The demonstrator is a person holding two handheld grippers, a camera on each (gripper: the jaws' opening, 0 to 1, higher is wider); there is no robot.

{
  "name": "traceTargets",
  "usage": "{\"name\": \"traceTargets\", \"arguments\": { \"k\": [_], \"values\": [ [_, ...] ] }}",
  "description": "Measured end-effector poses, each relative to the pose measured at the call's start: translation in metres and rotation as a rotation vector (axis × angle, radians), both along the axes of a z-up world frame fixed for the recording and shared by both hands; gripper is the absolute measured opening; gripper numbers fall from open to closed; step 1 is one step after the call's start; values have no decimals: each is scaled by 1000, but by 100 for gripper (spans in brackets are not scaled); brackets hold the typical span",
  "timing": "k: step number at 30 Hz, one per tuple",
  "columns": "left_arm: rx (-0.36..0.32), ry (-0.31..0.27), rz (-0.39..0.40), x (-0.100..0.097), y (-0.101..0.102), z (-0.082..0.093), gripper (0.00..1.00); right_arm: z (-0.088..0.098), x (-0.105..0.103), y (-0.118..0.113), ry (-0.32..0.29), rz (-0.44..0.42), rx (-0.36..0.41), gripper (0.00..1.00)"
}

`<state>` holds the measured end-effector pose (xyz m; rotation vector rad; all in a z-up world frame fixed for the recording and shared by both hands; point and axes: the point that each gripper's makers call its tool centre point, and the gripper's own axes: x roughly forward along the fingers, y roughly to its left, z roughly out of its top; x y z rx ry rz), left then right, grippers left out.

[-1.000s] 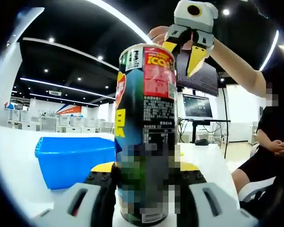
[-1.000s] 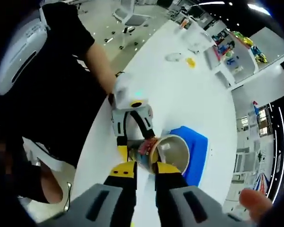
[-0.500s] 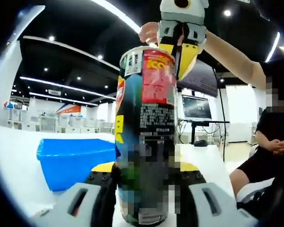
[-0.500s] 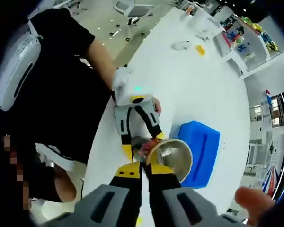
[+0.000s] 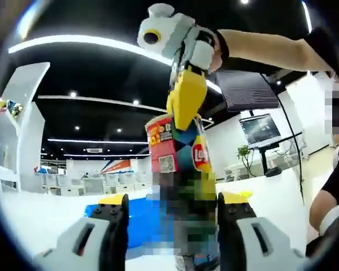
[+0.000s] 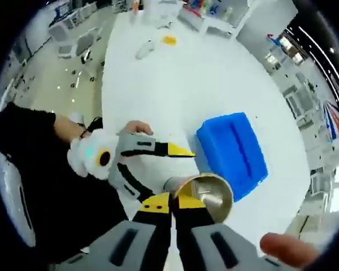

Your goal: Open the lid of the chip container on the table, take out the chips, place them into the box in front of the container, and close the lid

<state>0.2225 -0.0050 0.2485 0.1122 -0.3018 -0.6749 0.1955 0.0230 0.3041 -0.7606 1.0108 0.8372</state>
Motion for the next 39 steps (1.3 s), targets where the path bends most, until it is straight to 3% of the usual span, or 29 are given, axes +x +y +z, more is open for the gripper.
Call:
{"name": "traceTargets", "arguments": {
  "k": [4, 6, 11, 13, 17, 22, 26, 30, 34, 37, 39],
  "values": [
    [-4, 24, -24, 1, -11, -5, 62, 1, 7, 1, -38, -53, -14, 0],
    [-21, 53, -33, 4, -14, -5, 58, -1, 3, 2, 7, -103, 0, 0],
    [-53, 104, -41, 12, -17, -6, 56, -1, 6, 4, 35, -186, 45, 0],
    [-57, 108, -43, 11, -18, -7, 56, -1, 8, 3, 54, -244, 67, 0],
    [-44, 97, -37, 11, -21, -8, 54, -1, 8, 2, 82, -273, 110, 0],
    [-5, 114, -41, 14, -23, -10, 52, 0, 10, -3, 90, -283, 140, 0],
    [23, 110, -60, 12, -25, -10, 52, 2, 8, -2, 46, -155, 154, 2],
    [23, 149, -97, 14, -23, -11, 52, 11, 4, 1, 63, -166, 235, 14],
    [42, 165, -131, 13, -21, -12, 51, 42, 17, -5, -45, -160, 295, 7],
    [77, 198, -183, 9, -19, -14, 51, 59, 27, -21, -149, -151, 260, 7],
    [103, 214, -219, 5, -19, -15, 51, 61, 26, -27, -160, -150, 247, 7]
  ]
}}
